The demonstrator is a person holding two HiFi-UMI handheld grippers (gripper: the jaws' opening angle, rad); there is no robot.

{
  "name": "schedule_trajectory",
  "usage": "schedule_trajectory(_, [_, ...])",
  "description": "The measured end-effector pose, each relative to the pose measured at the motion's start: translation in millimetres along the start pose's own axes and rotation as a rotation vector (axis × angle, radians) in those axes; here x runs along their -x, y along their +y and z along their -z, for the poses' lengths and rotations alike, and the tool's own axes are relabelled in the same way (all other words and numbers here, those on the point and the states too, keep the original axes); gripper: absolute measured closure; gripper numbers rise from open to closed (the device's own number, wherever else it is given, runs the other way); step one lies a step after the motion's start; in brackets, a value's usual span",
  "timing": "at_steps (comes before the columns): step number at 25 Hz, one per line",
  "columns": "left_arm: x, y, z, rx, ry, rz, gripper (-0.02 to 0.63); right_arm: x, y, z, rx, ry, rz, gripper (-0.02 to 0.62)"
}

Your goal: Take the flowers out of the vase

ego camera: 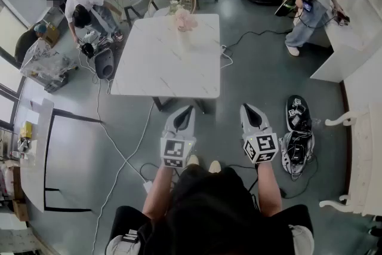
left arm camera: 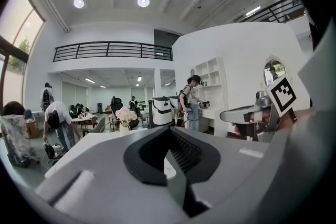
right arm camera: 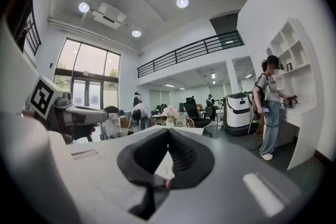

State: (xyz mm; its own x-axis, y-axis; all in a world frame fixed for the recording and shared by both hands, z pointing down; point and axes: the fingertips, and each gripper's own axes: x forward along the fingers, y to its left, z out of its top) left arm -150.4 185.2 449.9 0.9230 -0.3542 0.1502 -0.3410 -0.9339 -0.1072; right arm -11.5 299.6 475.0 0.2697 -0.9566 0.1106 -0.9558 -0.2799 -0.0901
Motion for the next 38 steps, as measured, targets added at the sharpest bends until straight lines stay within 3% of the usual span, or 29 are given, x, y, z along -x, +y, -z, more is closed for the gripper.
schedule_trajectory(23, [-29.1,3.3,-1.4,0.0,0.009,-0.012,0.598,-25.5,-19.2,7.2,-0.031,0.028,-0.035,0.591])
schedule_trajectory(38, [-147.7,65.5,-0.9,0.034,0.04,0.013,0.598,-146.9,-56.3,-2.1,-0.03,0.068,-0.071,0.591])
